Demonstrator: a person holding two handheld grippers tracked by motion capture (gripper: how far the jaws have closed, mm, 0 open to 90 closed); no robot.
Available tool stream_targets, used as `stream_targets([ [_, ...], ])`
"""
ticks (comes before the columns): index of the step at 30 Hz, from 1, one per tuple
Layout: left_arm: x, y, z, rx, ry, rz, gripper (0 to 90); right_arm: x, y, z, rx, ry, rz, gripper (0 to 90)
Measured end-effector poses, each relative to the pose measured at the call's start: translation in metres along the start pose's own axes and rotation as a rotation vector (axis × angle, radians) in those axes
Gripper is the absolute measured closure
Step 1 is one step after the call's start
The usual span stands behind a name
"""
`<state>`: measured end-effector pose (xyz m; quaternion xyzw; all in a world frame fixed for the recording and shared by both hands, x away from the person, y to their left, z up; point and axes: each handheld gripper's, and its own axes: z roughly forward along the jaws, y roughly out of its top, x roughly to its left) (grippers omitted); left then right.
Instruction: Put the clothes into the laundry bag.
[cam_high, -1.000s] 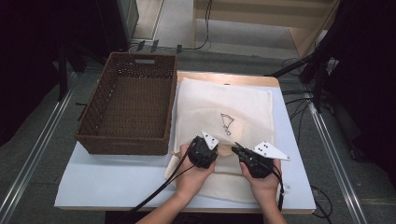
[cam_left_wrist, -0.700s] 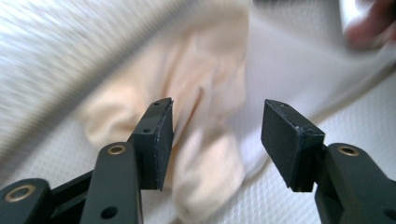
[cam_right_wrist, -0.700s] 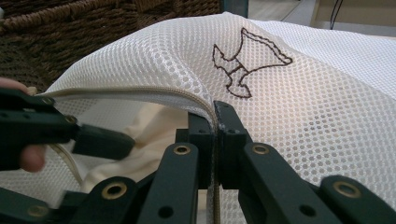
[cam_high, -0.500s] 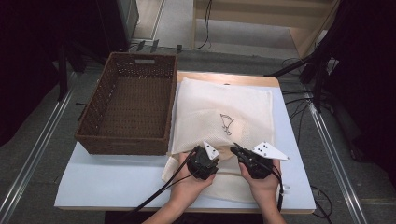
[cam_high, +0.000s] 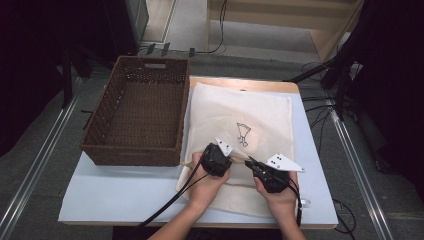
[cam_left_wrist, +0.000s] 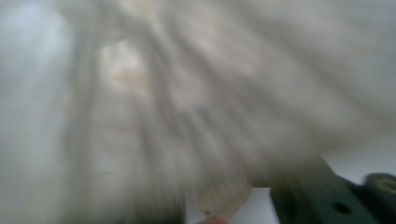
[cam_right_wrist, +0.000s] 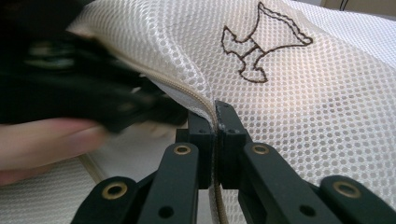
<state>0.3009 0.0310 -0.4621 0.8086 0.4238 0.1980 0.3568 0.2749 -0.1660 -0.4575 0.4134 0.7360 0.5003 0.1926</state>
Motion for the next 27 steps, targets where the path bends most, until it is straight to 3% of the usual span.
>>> stream_targets([
  [1, 0.0, -0.005, -0.009, -0.012, -0.02, 0.008, 66.1, -0.001, 0.0, 0.0, 0.002, 0.003, -0.002, 87.7],
  [3, 0.005, -0.012, -0.03, -0.034, -0.103, 0.011, 63.9, -0.002, -0.001, -0.001, 0.004, 0.018, 0.005, 85.8],
  [6, 0.012, -0.016, -0.062, -0.097, -0.125, 0.007, 63.3, -0.003, -0.002, -0.004, 0.01, 0.052, 0.023, 78.1],
  [10, 0.027, -0.02, -0.085, -0.165, -0.1, 0.025, 61.5, 0.0, -0.006, -0.009, 0.039, 0.087, 0.008, 60.4],
  [12, 0.037, -0.025, -0.089, -0.187, -0.088, -0.003, 61.1, 0.001, -0.009, -0.014, 0.041, 0.11, -0.016, 52.4],
  [16, 0.05, -0.04, -0.088, -0.168, -0.074, -0.018, 60.5, 0.0, -0.016, -0.038, 0.027, 0.133, -0.023, 47.1],
  [19, 0.06, -0.05, -0.085, -0.135, -0.059, -0.029, 60.0, -0.011, -0.019, -0.058, -0.034, 0.07, 0.036, 50.9],
  [22, 0.069, -0.056, -0.085, -0.124, -0.056, -0.066, 60.3, -0.027, -0.021, -0.065, -0.079, -0.092, 0.125, 51.5],
  [24, 0.074, -0.06, -0.085, -0.108, -0.062, -0.079, 61.4, -0.037, -0.028, -0.062, -0.061, -0.187, 0.156, 49.0],
  [27, 0.081, -0.066, -0.077, -0.066, -0.08, -0.1, 67.7, -0.043, -0.037, -0.057, -0.022, -0.176, 0.191, 56.5],
])
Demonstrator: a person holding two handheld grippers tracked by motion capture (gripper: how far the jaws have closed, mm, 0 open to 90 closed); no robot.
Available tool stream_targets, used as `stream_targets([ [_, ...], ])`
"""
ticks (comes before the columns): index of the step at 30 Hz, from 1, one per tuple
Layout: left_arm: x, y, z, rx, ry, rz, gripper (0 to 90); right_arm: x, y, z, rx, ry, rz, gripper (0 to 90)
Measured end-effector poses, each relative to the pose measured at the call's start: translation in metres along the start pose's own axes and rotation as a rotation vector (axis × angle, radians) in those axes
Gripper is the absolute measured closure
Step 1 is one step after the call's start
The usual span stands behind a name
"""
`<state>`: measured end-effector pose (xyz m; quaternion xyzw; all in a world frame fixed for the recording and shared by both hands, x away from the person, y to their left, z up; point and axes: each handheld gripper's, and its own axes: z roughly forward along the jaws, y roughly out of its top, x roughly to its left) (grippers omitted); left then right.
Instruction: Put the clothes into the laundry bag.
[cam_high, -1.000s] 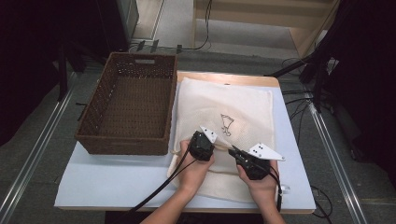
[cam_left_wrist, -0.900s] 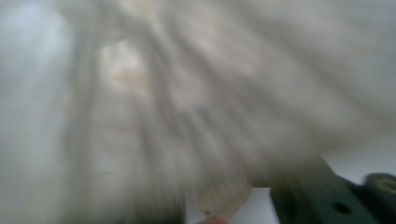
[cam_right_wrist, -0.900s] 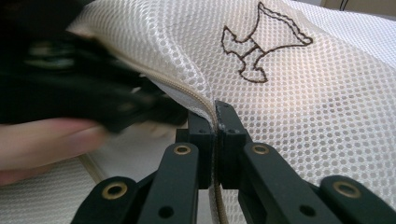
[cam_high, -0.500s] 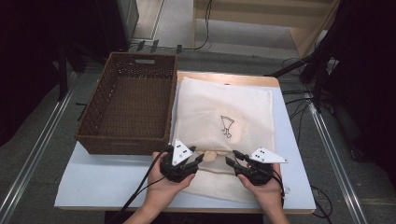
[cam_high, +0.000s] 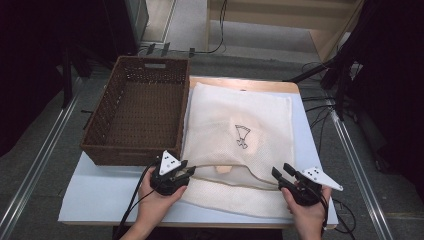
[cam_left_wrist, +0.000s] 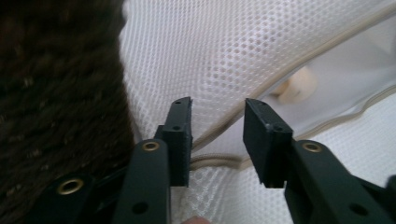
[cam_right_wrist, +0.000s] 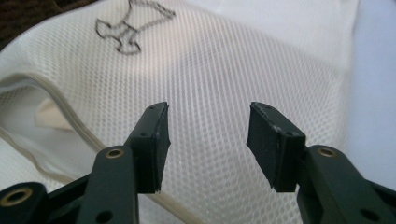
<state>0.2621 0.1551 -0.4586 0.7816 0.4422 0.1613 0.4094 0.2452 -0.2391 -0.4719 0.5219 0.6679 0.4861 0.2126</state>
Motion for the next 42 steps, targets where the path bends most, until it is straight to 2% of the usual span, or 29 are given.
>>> stream_targets([
  [2, 0.005, -0.006, 0.01, 0.082, -0.011, -0.024, 72.0, 0.003, 0.001, 0.001, 0.009, 0.025, 0.007, 65.8],
  [4, 0.007, -0.008, 0.01, 0.072, -0.016, -0.032, 78.7, 0.013, 0.006, 0.004, -0.003, 0.061, -0.009, 72.0],
  [6, 0.008, -0.007, 0.009, 0.087, -0.01, -0.011, 82.6, 0.025, 0.011, 0.009, -0.008, 0.088, -0.032, 74.1],
  [7, 0.009, -0.007, 0.009, 0.089, -0.009, -0.018, 83.9, 0.03, 0.012, 0.013, -0.001, 0.103, -0.047, 74.2],
  [9, 0.01, -0.008, 0.007, 0.085, -0.013, -0.036, 84.9, 0.039, 0.01, 0.023, 0.05, 0.1, -0.089, 77.7],
  [10, 0.009, -0.009, 0.006, 0.085, -0.007, -0.028, 85.0, 0.04, 0.007, 0.028, 0.085, 0.091, -0.1, 78.6],
  [12, 0.011, -0.01, 0.005, 0.084, -0.007, -0.027, 85.0, 0.038, 0.001, 0.037, 0.175, 0.09, -0.102, 80.9],
  [13, 0.012, -0.01, 0.004, 0.081, -0.009, -0.04, 85.0, 0.034, -0.003, 0.04, 0.23, 0.069, -0.118, 82.0],
  [14, 0.013, -0.01, 0.004, 0.082, -0.013, -0.043, 85.0, 0.03, -0.006, 0.041, 0.251, 0.074, -0.111, 82.6],
  [15, 0.014, -0.01, 0.003, 0.079, -0.011, -0.041, 85.0, 0.025, -0.005, 0.039, 0.258, 0.081, -0.083, 82.2],
  [17, 0.013, -0.01, 0.002, 0.075, -0.007, -0.038, 84.9, 0.017, -0.005, 0.032, 0.271, 0.041, -0.077, 83.9],
  [20, 0.015, -0.01, -0.001, 0.075, -0.011, -0.052, 84.8, 0.006, -0.008, 0.023, 0.266, 0.039, -0.042, 86.1],
  [22, 0.016, -0.01, -0.005, 0.058, -0.035, -0.079, 84.7, 0.002, -0.009, 0.02, 0.262, 0.044, -0.034, 86.0],
  [24, 0.018, -0.01, -0.012, 0.011, -0.075, -0.089, 84.5, 0.003, -0.009, 0.02, 0.262, 0.036, -0.036, 85.0],
  [26, 0.018, -0.008, -0.017, -0.021, -0.104, -0.093, 83.7, 0.008, -0.009, 0.02, 0.258, 0.032, -0.067, 83.8],
  [27, 0.018, -0.006, -0.018, -0.042, -0.119, -0.102, 83.2, 0.011, -0.009, 0.02, 0.257, 0.024, -0.066, 83.5],
  [30, 0.01, -0.001, -0.02, -0.077, -0.121, -0.059, 79.8, 0.017, -0.003, 0.016, 0.184, 0.071, -0.015, 81.7],
  [31, 0.006, 0.001, -0.019, -0.086, -0.127, -0.044, 78.9, 0.02, 0.0, 0.015, 0.149, 0.092, -0.019, 80.3],
  [33, -0.001, 0.004, -0.015, -0.084, -0.139, -0.024, 72.3, 0.031, 0.008, 0.014, 0.08, 0.133, -0.032, 74.0],
  [35, -0.007, 0.006, -0.01, -0.076, -0.125, -0.004, 67.1, 0.043, 0.013, 0.015, 0.038, 0.178, -0.066, 62.0],
  [37, -0.009, 0.007, -0.006, -0.072, -0.124, -0.005, 63.5, 0.056, 0.012, 0.019, 0.049, 0.213, -0.108, 53.0],
  [39, -0.008, 0.008, -0.005, -0.078, -0.122, -0.014, 62.2, 0.066, 0.008, 0.024, 0.066, 0.206, -0.147, 47.5],
  [42, -0.008, 0.011, -0.004, -0.084, -0.125, -0.032, 61.6, 0.078, 0.003, 0.033, 0.078, 0.124, -0.204, 44.5],
])
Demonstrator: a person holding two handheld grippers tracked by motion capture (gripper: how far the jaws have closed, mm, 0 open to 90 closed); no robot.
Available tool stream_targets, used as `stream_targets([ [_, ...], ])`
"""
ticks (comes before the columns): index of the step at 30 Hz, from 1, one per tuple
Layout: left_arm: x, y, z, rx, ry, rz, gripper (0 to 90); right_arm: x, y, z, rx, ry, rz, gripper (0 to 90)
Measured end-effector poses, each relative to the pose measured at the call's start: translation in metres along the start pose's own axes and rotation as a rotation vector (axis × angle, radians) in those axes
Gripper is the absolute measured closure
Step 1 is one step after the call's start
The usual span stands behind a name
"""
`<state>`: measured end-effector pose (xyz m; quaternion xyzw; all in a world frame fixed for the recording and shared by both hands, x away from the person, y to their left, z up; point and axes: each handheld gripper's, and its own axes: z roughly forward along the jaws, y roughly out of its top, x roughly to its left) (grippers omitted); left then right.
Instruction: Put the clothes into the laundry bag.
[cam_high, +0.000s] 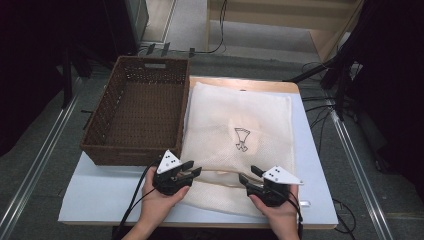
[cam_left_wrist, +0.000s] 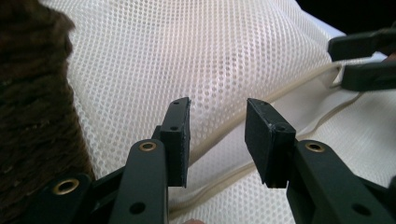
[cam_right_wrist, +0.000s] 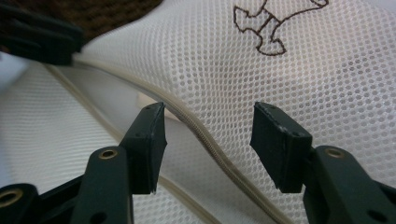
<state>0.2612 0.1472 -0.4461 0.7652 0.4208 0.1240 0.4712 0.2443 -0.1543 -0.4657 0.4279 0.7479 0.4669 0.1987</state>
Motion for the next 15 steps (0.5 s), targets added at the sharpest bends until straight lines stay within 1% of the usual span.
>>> stream_targets([
  [2, -0.001, 0.001, 0.002, 0.003, -0.004, 0.005, 61.0, 0.005, 0.001, 0.008, 0.006, -0.034, -0.023, 44.5],
  [3, -0.002, 0.002, 0.003, 0.001, -0.006, 0.005, 60.9, 0.007, 0.001, 0.011, 0.008, -0.039, -0.031, 45.8],
  [4, -0.003, 0.002, 0.003, 0.001, -0.008, 0.006, 60.8, 0.008, 0.001, 0.013, 0.01, -0.042, -0.038, 49.1],
  [5, -0.004, 0.003, 0.004, -0.001, -0.011, 0.008, 60.7, 0.01, 0.001, 0.015, -0.001, -0.042, -0.04, 57.3],
  [6, -0.005, 0.005, 0.006, -0.008, -0.019, 0.008, 60.6, 0.012, 0.001, 0.014, -0.017, -0.022, -0.043, 69.4],
  [7, -0.006, 0.006, 0.008, -0.015, -0.024, 0.02, 59.8, 0.013, 0.001, 0.014, -0.023, -0.001, -0.052, 78.9],
  [8, -0.008, 0.007, 0.01, -0.025, -0.021, 0.039, 59.2, 0.013, 0.001, 0.014, -0.016, 0.016, -0.057, 85.2],
  [9, -0.01, 0.009, 0.014, -0.026, -0.024, 0.049, 59.0, 0.012, 0.0, 0.014, 0.0, 0.029, -0.056, 87.4],
  [10, -0.011, 0.01, 0.017, -0.017, -0.041, 0.049, 58.9, 0.009, -0.001, 0.016, 0.023, 0.041, -0.046, 88.1],
  [11, -0.012, 0.01, 0.02, -0.016, -0.057, 0.039, 58.7, 0.007, -0.002, 0.016, 0.041, 0.055, -0.031, 88.4],
  [12, -0.012, 0.01, 0.023, -0.011, -0.066, 0.03, 58.6, 0.005, -0.003, 0.017, 0.052, 0.067, -0.026, 88.4],
  [13, -0.012, 0.01, 0.026, -0.002, -0.065, 0.022, 58.7, 0.003, -0.004, 0.018, 0.074, 0.085, -0.024, 88.4],
  [14, -0.011, 0.009, 0.029, 0.015, -0.058, 0.014, 59.1, 0.002, -0.005, 0.02, 0.111, 0.117, -0.023, 88.0],
  [15, -0.009, 0.007, 0.033, 0.046, -0.045, 0.008, 60.2, 0.0, -0.007, 0.021, 0.141, 0.142, -0.02, 87.3],
])
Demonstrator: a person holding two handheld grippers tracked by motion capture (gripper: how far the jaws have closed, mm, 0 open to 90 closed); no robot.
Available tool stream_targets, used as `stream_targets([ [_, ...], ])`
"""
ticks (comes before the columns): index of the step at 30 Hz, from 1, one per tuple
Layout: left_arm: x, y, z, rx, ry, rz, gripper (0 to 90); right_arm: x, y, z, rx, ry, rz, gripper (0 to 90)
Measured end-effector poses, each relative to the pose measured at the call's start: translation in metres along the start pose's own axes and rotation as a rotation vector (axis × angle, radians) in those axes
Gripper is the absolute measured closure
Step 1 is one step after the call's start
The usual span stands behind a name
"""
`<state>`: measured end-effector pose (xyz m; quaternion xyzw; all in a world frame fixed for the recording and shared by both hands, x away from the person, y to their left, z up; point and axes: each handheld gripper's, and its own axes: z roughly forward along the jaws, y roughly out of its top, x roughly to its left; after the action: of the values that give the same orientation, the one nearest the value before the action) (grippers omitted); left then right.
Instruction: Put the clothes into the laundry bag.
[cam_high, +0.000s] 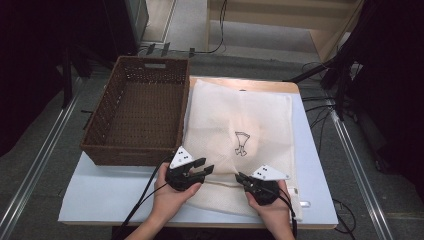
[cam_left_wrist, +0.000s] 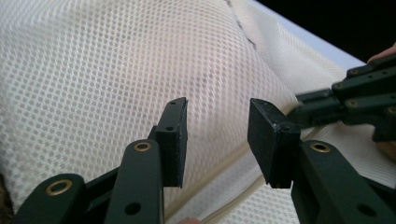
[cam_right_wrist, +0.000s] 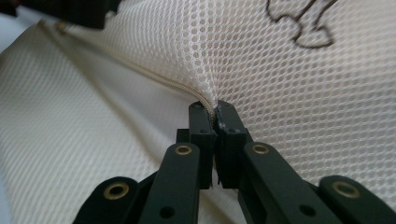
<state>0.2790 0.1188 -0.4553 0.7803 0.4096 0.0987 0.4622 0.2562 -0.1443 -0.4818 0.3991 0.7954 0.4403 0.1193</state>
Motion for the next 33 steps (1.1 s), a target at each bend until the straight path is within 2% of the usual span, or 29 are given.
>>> stream_targets([
  [1, 0.002, -0.002, 0.004, 0.041, 0.02, -0.009, 62.4, -0.001, -0.002, 0.0, 0.0, 0.011, 0.008, 85.0],
  [3, 0.006, -0.007, 0.012, 0.131, 0.059, -0.009, 66.4, -0.005, -0.003, -0.004, -0.017, 0.044, 0.037, 72.4],
  [4, 0.006, -0.009, 0.014, 0.151, 0.08, 0.0, 68.7, -0.006, -0.003, -0.006, -0.027, 0.051, 0.047, 64.4],
  [5, 0.006, -0.009, 0.013, 0.148, 0.091, 0.008, 71.1, -0.007, -0.004, -0.009, -0.042, 0.052, 0.05, 61.7],
  [7, 0.006, -0.009, 0.012, 0.157, 0.126, 0.028, 75.0, -0.011, -0.006, -0.016, -0.084, 0.082, 0.071, 62.9],
  [9, 0.007, -0.011, 0.01, 0.153, 0.147, 0.04, 79.0, -0.018, -0.007, -0.024, -0.133, 0.096, 0.117, 75.2],
  [10, 0.007, -0.012, 0.009, 0.15, 0.156, 0.036, 79.9, -0.022, -0.007, -0.027, -0.146, 0.074, 0.136, 80.8],
  [12, 0.01, -0.013, 0.007, 0.144, 0.151, 0.02, 81.9, -0.03, -0.009, -0.033, -0.157, 0.002, 0.176, 85.8],
  [13, 0.01, -0.014, 0.005, 0.138, 0.151, 0.018, 82.3, -0.035, -0.01, -0.034, -0.147, -0.024, 0.203, 86.6],
  [15, 0.011, -0.018, 0.002, 0.113, 0.128, 0.027, 82.5, -0.043, -0.014, -0.035, -0.094, -0.126, 0.215, 87.2],
  [17, 0.011, -0.02, -0.003, 0.086, 0.094, 0.044, 75.0, -0.052, -0.019, -0.036, -0.06, -0.176, 0.225, 86.3],
  [19, 0.011, -0.021, -0.01, 0.046, 0.06, 0.045, 64.8, -0.059, -0.022, -0.04, -0.075, -0.188, 0.256, 82.0],
  [20, 0.012, -0.02, -0.013, 0.029, 0.033, 0.038, 60.5, -0.061, -0.022, -0.043, -0.099, -0.175, 0.262, 79.3],
  [22, 0.014, -0.021, -0.019, -0.01, 0.016, 0.029, 50.9, -0.062, -0.022, -0.046, -0.125, -0.161, 0.251, 73.8],
  [24, 0.015, -0.021, -0.024, -0.038, -0.003, 0.022, 40.2, -0.062, -0.022, -0.047, -0.143, -0.17, 0.229, 66.1],
  [27, 0.018, -0.022, -0.031, -0.069, -0.057, 0.007, 24.6, -0.059, -0.021, -0.049, -0.154, -0.185, 0.191, 49.5],
  [29, 0.018, -0.024, -0.035, -0.078, -0.089, 0.043, 14.6, -0.058, -0.019, -0.05, -0.15, -0.196, 0.177, 39.9],
  [30, 0.018, -0.024, -0.038, -0.081, -0.09, 0.049, 11.9, -0.059, -0.019, -0.051, -0.155, -0.188, 0.177, 36.3],
  [33, 0.018, -0.025, -0.044, -0.081, -0.081, 0.059, 12.8, -0.06, -0.019, -0.055, -0.154, -0.18, 0.176, 25.1],
])
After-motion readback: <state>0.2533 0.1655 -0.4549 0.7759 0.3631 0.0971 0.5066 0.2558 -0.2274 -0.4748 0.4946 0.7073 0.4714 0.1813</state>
